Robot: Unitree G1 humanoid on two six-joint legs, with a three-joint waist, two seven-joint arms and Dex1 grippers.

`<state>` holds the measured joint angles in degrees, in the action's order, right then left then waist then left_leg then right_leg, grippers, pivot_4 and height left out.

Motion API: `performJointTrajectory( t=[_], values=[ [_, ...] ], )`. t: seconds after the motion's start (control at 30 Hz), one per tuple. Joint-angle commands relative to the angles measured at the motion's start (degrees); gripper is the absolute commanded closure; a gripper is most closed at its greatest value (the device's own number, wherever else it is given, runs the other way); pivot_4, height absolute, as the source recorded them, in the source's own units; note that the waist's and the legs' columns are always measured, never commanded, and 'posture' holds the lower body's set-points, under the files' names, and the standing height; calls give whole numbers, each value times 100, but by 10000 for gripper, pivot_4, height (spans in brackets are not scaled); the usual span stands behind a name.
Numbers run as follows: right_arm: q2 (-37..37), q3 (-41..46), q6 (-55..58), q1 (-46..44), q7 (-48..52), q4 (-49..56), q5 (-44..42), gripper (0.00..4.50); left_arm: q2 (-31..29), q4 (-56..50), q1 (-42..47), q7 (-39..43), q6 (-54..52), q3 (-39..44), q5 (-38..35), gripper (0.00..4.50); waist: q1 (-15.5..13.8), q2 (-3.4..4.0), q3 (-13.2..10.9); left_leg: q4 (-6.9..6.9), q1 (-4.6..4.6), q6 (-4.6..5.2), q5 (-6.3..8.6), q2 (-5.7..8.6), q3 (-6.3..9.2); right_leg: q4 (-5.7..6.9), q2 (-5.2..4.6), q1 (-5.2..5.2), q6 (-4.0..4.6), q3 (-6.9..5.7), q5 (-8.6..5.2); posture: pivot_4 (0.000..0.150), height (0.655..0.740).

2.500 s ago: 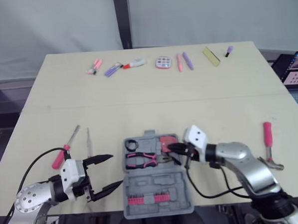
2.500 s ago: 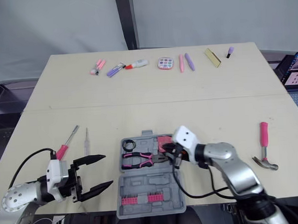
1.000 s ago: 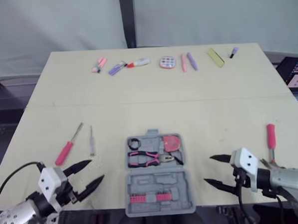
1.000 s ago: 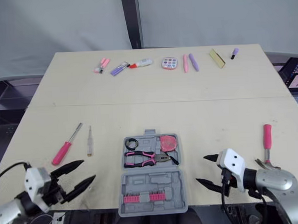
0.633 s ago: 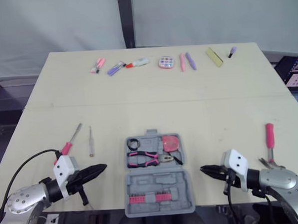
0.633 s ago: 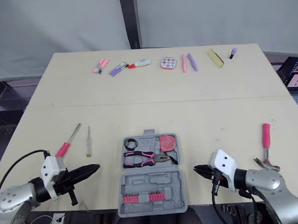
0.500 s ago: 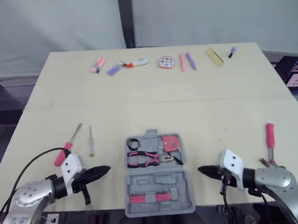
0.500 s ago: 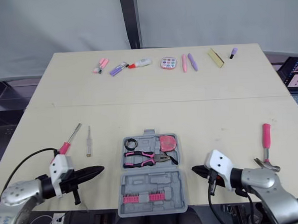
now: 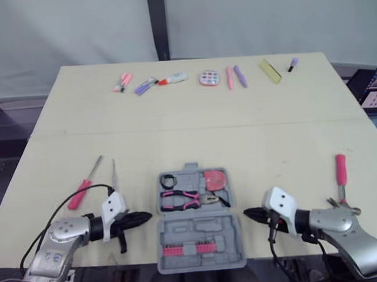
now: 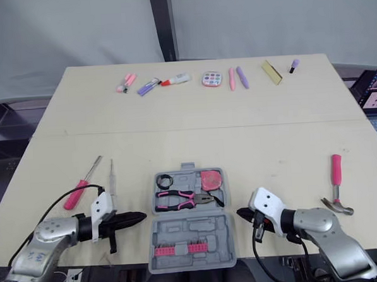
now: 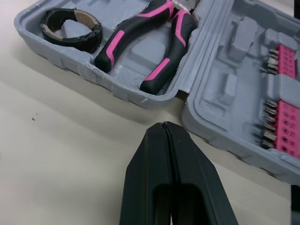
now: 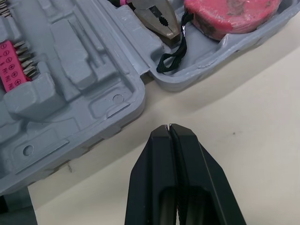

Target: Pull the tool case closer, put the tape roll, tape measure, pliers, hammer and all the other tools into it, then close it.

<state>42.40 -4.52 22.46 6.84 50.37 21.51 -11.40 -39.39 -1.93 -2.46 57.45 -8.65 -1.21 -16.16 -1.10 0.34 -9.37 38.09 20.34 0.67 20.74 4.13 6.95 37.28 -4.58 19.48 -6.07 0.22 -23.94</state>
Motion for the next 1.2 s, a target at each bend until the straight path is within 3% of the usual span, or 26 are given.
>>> performJointTrajectory(
  t=[0.03,0.3,1.2],
  values=[
    [-30,-30,-20,-7,-60,-8,23,44116,41,54,87,90,216,-100,110,45000,9,0,0,0,0,0,0,0,0,15,-1,3,0,0,0,1500,7400],
    [-132,-185,24,-148,-83,-83,105,44116,390,150,385,-83,250,-483,406,45000,3,0,0,6,0,0,0,4,2,30,-1,5,0,1,0,1500,7400],
    [-497,-688,156,-628,-160,-402,331,44116,590,143,600,-180,168,-688,563,45000,1,-1,2,9,-1,0,0,7,7,44,-5,8,0,0,0,1500,7400]
  ],
)
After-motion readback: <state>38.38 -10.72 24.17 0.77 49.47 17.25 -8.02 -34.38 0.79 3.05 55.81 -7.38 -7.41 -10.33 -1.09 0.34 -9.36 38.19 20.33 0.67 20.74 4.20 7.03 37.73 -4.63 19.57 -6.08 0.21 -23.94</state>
